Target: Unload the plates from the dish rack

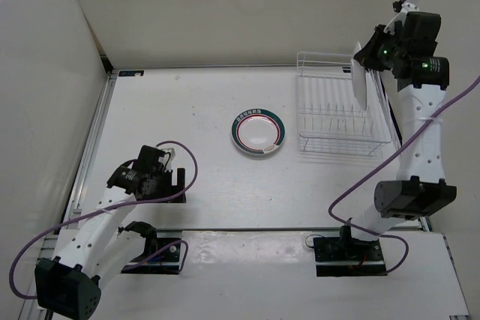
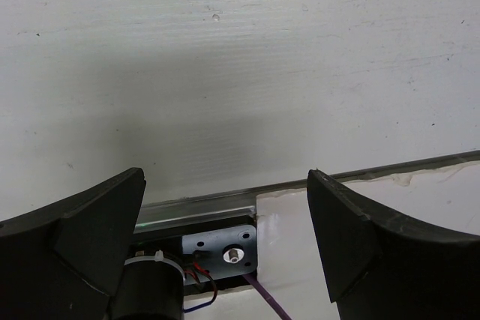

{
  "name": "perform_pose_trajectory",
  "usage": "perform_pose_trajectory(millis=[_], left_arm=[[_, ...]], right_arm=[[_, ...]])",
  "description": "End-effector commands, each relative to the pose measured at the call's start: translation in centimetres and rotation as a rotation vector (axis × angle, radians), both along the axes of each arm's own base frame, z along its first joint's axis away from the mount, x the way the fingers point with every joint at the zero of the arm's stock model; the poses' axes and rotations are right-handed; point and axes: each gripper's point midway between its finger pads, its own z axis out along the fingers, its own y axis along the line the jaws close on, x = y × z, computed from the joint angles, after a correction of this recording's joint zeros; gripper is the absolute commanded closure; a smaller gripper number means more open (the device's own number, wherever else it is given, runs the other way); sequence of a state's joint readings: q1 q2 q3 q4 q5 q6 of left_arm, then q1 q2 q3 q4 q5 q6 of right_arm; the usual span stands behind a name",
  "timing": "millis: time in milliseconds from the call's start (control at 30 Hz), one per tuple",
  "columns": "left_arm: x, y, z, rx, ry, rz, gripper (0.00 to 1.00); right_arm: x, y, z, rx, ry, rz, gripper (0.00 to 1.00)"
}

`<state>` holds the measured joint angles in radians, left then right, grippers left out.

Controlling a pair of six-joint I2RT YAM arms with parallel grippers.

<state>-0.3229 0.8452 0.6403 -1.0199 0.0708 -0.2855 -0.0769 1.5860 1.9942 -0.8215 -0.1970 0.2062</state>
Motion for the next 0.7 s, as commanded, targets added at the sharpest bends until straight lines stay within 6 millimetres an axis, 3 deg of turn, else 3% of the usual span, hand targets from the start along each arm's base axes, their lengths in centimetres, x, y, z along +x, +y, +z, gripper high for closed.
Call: perform_pose_trajectory(millis=[0,33,67,133,167,267,300,433,467,500,600,633,667], left_arm=[[0.5,-0.4,1.0,-0.024,-0.043,-0.012,0.00],[0.5,-0.4,1.1,-0.026,-0.049,-0.015,0.00],[0.5,-0.4,1.1,-0.028,-0.050,-0.009,0.00],[0.5,-0.4,1.2,-0.029,-0.054,-0.009,0.00],[0.4,-0.4,1.1,-0.031,-0.051,-0.009,0.00],[0.5,-0.4,1.3,-0.031,-0.065,-0.010,0.00],[0.5,-0.4,1.3,-0.030,-0.062,-0.009,0.00],[0.5,-0.3,1.2,-0.025,-0.060,-0.003,0.00],[0.5,-0.3,1.3,-0.026,-0.063,-0.005,0.00],[0.6,-0.2,1.2,-0.024,-0.061,-0.003,0.00],[0.5,-0.2,1.0,-0.016,-0.046,-0.003,0.00],[0.5,-0.2,1.0,-0.016,-0.044,-0.003,0.00],[0.4,-0.2,1.0,-0.016,-0.042,-0.003,0.00]], right_arm=[[-3.4,5.1,6.0,0.059,-0.155,0.173,1.00],[-4.3,5.5,6.3,0.063,-0.164,0.192,1.00],[-5.6,8.8,6.4,0.072,-0.165,0.286,1.00],[-7.7,10.4,6.5,0.064,-0.182,0.346,1.00],[-9.6,12.9,6.7,0.058,-0.193,0.427,1.00],[-13.3,15.2,5.4,0.026,-0.168,0.514,1.00],[-14.5,16.7,3.9,0.019,-0.133,0.564,1.00],[-19.2,19.3,0.6,-0.041,-0.087,0.677,1.00],[-19.5,19.7,-1.5,-0.070,-0.040,0.685,1.00],[-21.4,21.5,-2.5,-0.096,-0.025,0.763,1.00],[-22.5,22.9,-7.0,-0.236,0.032,0.776,1.00],[-23.8,24.3,-8.6,-0.283,0.051,0.826,1.00],[-24.5,24.7,-9.2,-0.334,0.037,0.826,1.00]])
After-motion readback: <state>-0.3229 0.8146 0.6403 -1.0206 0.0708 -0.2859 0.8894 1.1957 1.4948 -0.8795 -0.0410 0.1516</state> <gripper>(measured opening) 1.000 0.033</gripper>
